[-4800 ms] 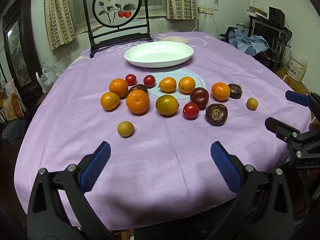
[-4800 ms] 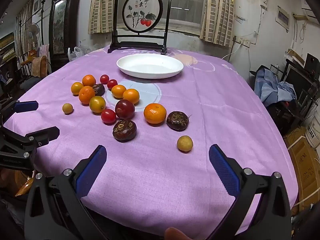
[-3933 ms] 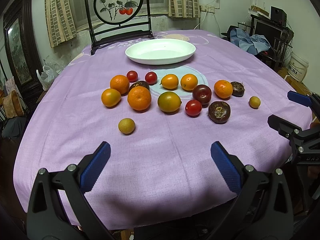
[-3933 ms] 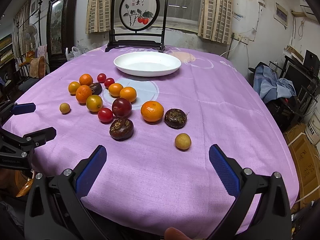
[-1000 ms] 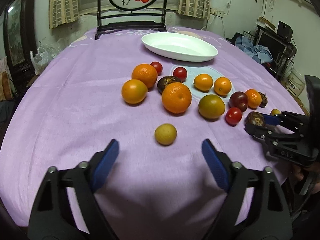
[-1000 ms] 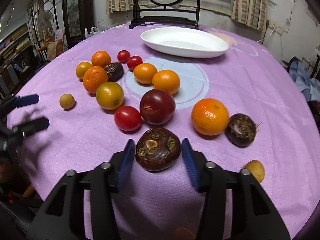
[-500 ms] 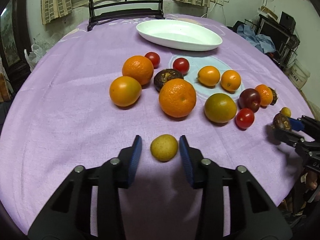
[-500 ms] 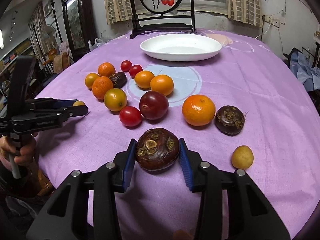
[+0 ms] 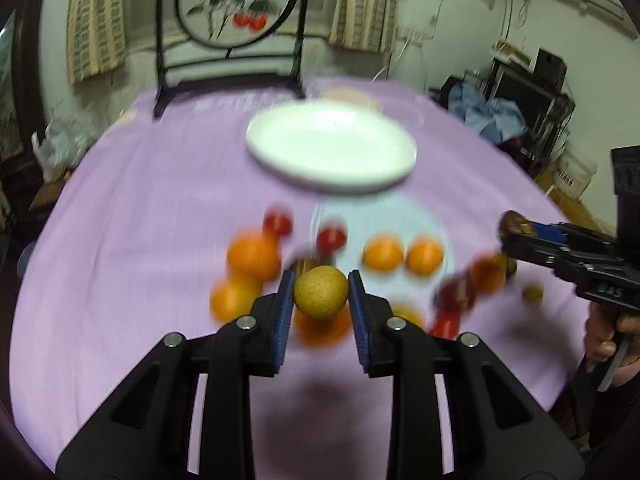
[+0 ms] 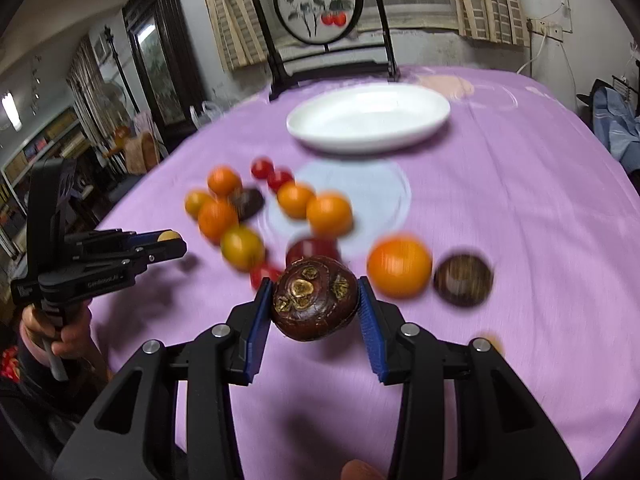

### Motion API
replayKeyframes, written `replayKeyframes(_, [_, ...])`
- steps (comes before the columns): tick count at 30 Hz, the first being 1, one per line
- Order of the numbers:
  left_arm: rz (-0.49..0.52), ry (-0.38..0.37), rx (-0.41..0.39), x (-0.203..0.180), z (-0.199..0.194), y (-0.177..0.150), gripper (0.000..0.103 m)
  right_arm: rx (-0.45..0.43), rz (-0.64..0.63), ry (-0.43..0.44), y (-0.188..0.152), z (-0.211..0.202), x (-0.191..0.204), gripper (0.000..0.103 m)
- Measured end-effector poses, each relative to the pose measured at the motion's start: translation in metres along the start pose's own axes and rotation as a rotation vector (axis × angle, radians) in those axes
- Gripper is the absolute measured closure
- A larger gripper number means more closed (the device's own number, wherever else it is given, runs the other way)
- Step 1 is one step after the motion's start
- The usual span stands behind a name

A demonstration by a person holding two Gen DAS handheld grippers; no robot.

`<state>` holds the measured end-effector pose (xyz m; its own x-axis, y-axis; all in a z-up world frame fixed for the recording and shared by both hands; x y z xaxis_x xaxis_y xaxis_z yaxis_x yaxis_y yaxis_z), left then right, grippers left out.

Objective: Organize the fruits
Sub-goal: 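Carry both fruits onto the white plate and open both tools, then grasp a small yellow fruit with the right tool while the left tool grasps an orange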

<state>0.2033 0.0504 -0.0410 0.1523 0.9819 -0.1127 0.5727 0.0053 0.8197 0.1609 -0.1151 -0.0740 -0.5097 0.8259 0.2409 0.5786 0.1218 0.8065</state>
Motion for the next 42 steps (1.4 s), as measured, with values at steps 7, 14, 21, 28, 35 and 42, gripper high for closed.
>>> replayKeyframes(7, [0.01,0.008,0.073,0.001,0.111,0.081,0.075,-0.029,0.034,-0.042,0.094,0.056,-0.029,0.061])
replayKeyframes(14, [-0.008,0.057,0.229,0.015,0.193,0.075,0.075,0.116,0.04,-0.123,0.118,0.152,-0.066,0.061])
replayKeyframes(21, [-0.009,0.082,0.244,0.025,0.202,0.07,0.054,0.212,0.0,-0.124,0.108,0.188,-0.071,0.06])
replayKeyframes(28, [-0.035,0.153,0.114,0.038,0.134,0.092,0.011,0.165,-0.001,-0.114,0.117,0.167,-0.065,0.052])
replayKeyframes(35, [-0.053,0.215,0.021,0.041,0.041,0.04,0.006,0.003,-0.017,-0.125,0.11,0.077,-0.046,0.038])
replayKeyframes(42, [-0.17,0.127,0.051,0.031,-0.005,-0.054,0.006,-0.136,0.073,-0.169,0.053,-0.01,-0.053,0.038])
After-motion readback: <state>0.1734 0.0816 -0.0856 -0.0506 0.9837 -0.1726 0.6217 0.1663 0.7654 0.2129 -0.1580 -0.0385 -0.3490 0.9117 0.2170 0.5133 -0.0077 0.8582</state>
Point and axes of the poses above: each gripper's, at about its wrist camera, not at the fingertips, and z roughly the way its jaws point, x to its left, y to its top, the point moved 10 cm from there along z, roughly the way its jaws point, and after that the axes turned 9 degrees about -x, right-handed, at the moved point
